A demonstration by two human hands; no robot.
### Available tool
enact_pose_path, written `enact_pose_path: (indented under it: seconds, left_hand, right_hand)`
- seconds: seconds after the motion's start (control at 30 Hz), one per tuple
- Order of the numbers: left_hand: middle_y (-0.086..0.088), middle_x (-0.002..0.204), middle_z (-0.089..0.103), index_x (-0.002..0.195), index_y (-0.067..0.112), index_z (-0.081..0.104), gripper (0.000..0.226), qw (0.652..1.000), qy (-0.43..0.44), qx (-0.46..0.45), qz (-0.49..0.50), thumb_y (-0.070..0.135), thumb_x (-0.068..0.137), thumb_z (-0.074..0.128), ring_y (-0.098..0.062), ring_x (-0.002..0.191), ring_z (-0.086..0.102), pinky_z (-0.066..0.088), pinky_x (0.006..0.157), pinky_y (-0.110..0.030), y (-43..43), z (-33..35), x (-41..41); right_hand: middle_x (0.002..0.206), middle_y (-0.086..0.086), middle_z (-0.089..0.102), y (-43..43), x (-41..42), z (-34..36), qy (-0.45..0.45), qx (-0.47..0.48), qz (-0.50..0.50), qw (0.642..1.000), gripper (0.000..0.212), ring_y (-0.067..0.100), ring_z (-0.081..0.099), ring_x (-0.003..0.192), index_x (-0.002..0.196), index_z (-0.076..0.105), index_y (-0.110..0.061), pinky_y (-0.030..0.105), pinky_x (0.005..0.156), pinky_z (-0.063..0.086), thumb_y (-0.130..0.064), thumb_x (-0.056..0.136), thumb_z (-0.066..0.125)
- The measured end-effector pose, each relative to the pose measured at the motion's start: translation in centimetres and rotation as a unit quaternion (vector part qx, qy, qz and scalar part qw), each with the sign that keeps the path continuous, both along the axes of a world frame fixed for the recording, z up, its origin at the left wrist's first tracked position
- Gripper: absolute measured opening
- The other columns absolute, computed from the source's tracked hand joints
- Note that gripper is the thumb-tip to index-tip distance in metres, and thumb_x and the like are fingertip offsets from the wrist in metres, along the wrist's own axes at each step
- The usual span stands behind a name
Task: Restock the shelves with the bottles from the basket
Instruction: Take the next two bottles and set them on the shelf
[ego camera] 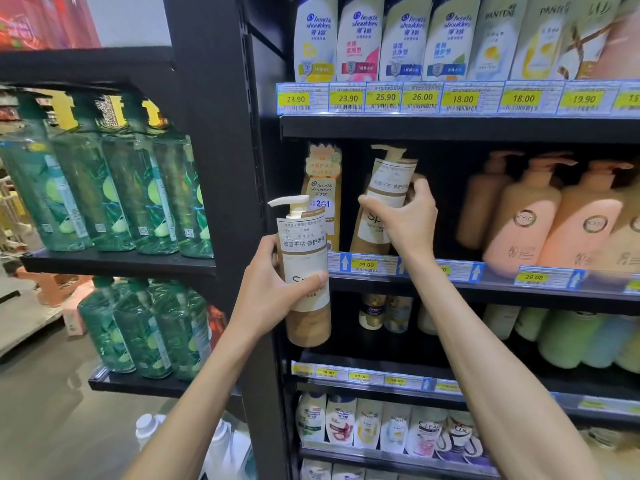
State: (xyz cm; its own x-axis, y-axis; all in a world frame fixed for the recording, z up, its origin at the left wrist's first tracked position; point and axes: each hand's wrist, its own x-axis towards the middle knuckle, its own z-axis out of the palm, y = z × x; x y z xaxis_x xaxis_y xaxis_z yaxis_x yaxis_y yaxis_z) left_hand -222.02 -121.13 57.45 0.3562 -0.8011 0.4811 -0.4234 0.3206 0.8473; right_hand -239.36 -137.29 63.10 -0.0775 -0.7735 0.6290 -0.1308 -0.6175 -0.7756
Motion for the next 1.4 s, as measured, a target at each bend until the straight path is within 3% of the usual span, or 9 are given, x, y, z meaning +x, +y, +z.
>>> enact_pose_path:
  seconds: [0.3, 0.5, 0.57, 0.63, 0.73, 0.83, 1.1, 1.23, 1.4]
  left_hand:
    - [0.022, 0.119, 0.069, 0.126, 0.034, 0.052, 0.075, 1.0, -0.004, 0.005, 0.0, 0.048, 0.062, 0.088, 0.001, 0.109, 0.067, 0.059, 0.084, -0.025, 0.4, -0.6, 0.0]
    - [0.024, 0.117, 0.069, 0.126, 0.033, 0.053, 0.075, 1.0, 0.0, 0.001, 0.003, 0.047, 0.062, 0.088, 0.002, 0.107, 0.067, 0.057, 0.081, -0.019, 0.5, -0.4, 0.1]
    - [0.024, 0.117, 0.069, 0.126, 0.033, 0.053, 0.075, 1.0, -0.001, 0.002, 0.006, 0.049, 0.061, 0.087, 0.003, 0.107, 0.067, 0.057, 0.08, -0.018, 0.6, -0.4, 0.1]
    - [0.023, 0.117, 0.069, 0.126, 0.033, 0.053, 0.077, 1.0, -0.002, 0.002, 0.008, 0.051, 0.059, 0.086, 0.003, 0.107, 0.067, 0.057, 0.08, -0.018, 0.6, -0.5, 0.1]
    - [0.02, 0.118, 0.069, 0.127, 0.03, 0.053, 0.079, 1.0, 0.002, 0.003, 0.008, 0.052, 0.059, 0.086, 0.003, 0.107, 0.067, 0.057, 0.08, -0.017, 0.6, -0.6, 0.0]
    - [0.019, 0.119, 0.069, 0.128, 0.03, 0.053, 0.078, 1.0, 0.006, 0.003, 0.01, 0.048, 0.061, 0.088, 0.003, 0.107, 0.067, 0.057, 0.081, -0.018, 0.6, -1.0, -0.1]
    - [0.018, 0.12, 0.069, 0.129, 0.031, 0.052, 0.079, 1.0, 0.006, 0.01, 0.018, 0.049, 0.061, 0.087, 0.002, 0.108, 0.067, 0.058, 0.083, -0.021, 0.9, -1.4, -0.6]
    - [0.019, 0.119, 0.069, 0.127, 0.032, 0.053, 0.076, 1.0, 0.003, 0.014, 0.022, 0.048, 0.061, 0.087, 0.002, 0.107, 0.067, 0.058, 0.081, -0.019, 0.6, -1.4, -0.7]
    - [0.018, 0.118, 0.07, 0.128, 0.032, 0.053, 0.078, 1.0, 0.008, 0.019, 0.024, 0.049, 0.06, 0.087, 0.001, 0.107, 0.068, 0.058, 0.081, -0.021, 0.3, -1.6, -1.1]
  right_hand:
    - [0.109, -0.012, 0.062, -0.3, 0.4, 0.2, 0.085, 0.014, 0.038, 0.996, 0.066, 0.006, 0.062, 0.101, 0.12, 0.055, -0.022, 0.032, 0.086, 0.058, -0.051, 0.069, 0.085]
    - [0.112, -0.022, 0.053, -0.7, -0.9, -0.6, 0.13, 0.032, 0.073, 0.988, 0.089, -0.013, 0.053, 0.093, 0.143, 0.039, -0.022, 0.001, 0.068, 0.044, -0.041, 0.07, 0.087]
    - [0.126, -0.013, 0.057, -1.1, -1.9, -1.1, 0.171, 0.052, 0.094, 0.98, 0.099, -0.007, 0.057, 0.102, 0.15, 0.031, -0.025, 0.007, 0.078, 0.045, -0.034, 0.07, 0.089]
    - [0.141, -0.002, 0.055, -1.5, -2.8, -1.4, 0.232, 0.068, 0.094, 0.966, 0.103, 0.008, 0.057, 0.116, 0.153, 0.029, -0.021, 0.023, 0.089, 0.048, -0.034, 0.07, 0.089]
    - [0.145, 0.004, 0.052, -1.9, -3.2, -1.4, 0.291, 0.076, 0.072, 0.951, 0.101, 0.014, 0.055, 0.12, 0.151, 0.034, -0.016, 0.019, 0.078, 0.044, -0.041, 0.069, 0.088]
    - [0.139, 0.002, 0.057, -1.8, -2.5, -1.6, 0.286, 0.063, 0.065, 0.954, 0.098, -0.003, 0.05, 0.095, 0.149, 0.038, -0.014, 0.009, 0.065, 0.034, -0.042, 0.069, 0.088]
    - [0.129, -0.003, 0.062, -2.0, -1.5, -2.3, 0.26, 0.053, 0.069, 0.962, 0.09, -0.007, 0.052, 0.084, 0.143, 0.045, -0.017, 0.008, 0.063, 0.035, -0.043, 0.068, 0.088]
    - [0.132, 0.0, 0.062, -2.1, -1.4, -2.2, 0.267, 0.054, 0.073, 0.959, 0.09, 0.001, 0.053, 0.096, 0.143, 0.046, -0.015, 0.008, 0.063, 0.036, -0.045, 0.068, 0.087]
    - [0.135, 0.002, 0.061, -2.0, -1.4, -2.3, 0.271, 0.051, 0.072, 0.958, 0.092, 0.002, 0.052, 0.104, 0.145, 0.044, -0.014, 0.013, 0.075, 0.04, -0.045, 0.069, 0.087]
